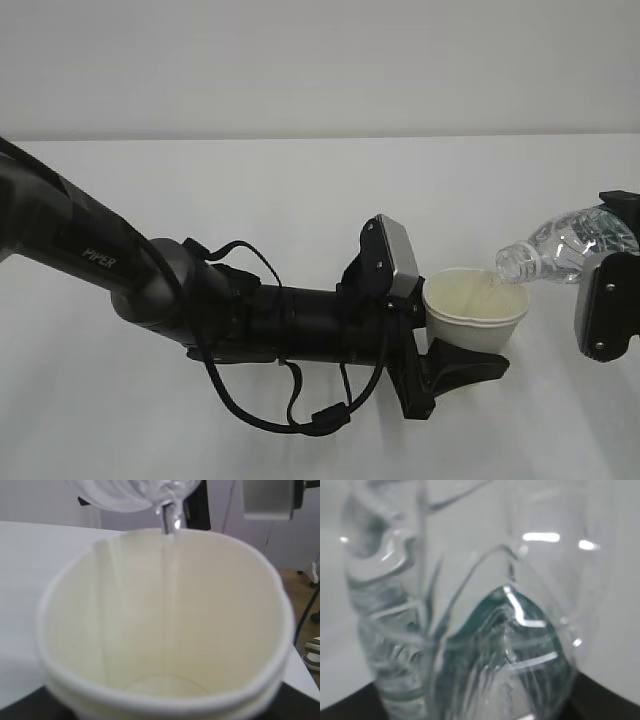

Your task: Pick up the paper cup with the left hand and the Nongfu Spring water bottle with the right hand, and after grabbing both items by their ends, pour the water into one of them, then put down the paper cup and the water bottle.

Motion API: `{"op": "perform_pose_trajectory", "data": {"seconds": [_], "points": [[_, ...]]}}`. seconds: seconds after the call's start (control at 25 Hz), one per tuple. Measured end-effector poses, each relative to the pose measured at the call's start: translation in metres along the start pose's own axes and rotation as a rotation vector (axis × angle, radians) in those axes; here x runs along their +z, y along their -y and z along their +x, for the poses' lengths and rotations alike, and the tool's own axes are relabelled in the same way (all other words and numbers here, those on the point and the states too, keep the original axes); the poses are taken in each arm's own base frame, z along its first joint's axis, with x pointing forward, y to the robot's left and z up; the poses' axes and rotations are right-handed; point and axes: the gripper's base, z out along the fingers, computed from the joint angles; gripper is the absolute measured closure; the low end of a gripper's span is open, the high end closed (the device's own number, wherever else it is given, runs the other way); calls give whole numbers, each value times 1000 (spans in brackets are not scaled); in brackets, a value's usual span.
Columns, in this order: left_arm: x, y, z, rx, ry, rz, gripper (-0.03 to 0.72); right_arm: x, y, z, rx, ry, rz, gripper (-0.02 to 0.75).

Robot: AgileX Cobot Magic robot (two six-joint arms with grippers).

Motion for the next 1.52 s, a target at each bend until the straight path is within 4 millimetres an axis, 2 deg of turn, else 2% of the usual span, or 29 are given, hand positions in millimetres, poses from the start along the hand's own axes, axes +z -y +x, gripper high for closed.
{"op": "perform_pose_trajectory", "data": {"seconds": [1.52], "points": [[0,0,0,-1,-1,1,238,0,3,0,-9,-3,24,330]]}}
